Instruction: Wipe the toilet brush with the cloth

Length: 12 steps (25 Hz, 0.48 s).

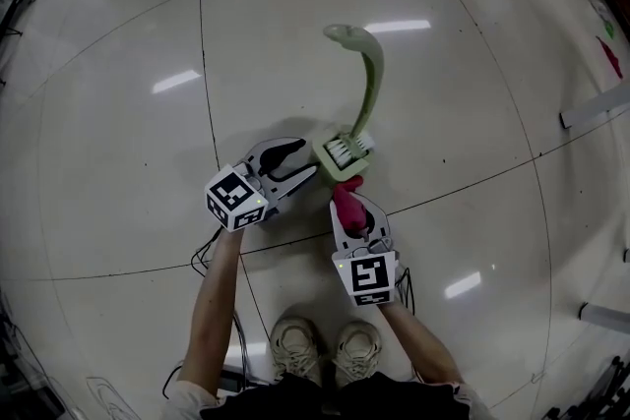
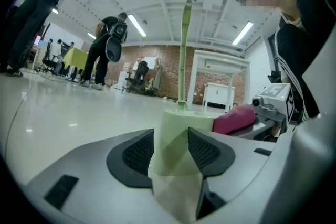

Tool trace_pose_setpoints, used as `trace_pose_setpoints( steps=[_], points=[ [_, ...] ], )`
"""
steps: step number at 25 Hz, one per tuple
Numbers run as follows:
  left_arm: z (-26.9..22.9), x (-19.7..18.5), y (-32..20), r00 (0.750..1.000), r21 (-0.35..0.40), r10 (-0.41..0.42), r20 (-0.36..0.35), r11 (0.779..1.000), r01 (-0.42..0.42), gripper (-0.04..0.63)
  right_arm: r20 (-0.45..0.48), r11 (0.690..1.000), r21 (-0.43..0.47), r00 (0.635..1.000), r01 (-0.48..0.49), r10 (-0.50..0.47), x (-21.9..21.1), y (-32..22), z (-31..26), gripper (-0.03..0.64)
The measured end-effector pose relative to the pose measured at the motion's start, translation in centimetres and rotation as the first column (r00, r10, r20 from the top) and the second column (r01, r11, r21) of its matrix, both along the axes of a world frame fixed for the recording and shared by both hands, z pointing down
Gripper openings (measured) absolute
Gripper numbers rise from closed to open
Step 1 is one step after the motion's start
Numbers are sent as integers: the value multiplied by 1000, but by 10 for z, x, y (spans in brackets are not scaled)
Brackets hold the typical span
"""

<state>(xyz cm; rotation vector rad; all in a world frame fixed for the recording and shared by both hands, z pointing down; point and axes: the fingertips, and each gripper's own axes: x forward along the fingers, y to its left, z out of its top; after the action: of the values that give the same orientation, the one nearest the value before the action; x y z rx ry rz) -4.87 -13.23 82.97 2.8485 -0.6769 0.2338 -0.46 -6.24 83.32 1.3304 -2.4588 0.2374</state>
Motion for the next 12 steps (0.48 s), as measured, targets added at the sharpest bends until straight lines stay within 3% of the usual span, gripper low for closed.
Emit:
trace_pose_setpoints(
  steps=[4,12],
  points=[
    [2,11,8,996,-19,92,19,996,-92,183,6,999,-2,999,-37,37,12,-9,-2,69],
    [1,36,29,978,-12,200,54,980,-199,183,-21,992,14,992,-128,128,38,-25,-2,69]
  ],
)
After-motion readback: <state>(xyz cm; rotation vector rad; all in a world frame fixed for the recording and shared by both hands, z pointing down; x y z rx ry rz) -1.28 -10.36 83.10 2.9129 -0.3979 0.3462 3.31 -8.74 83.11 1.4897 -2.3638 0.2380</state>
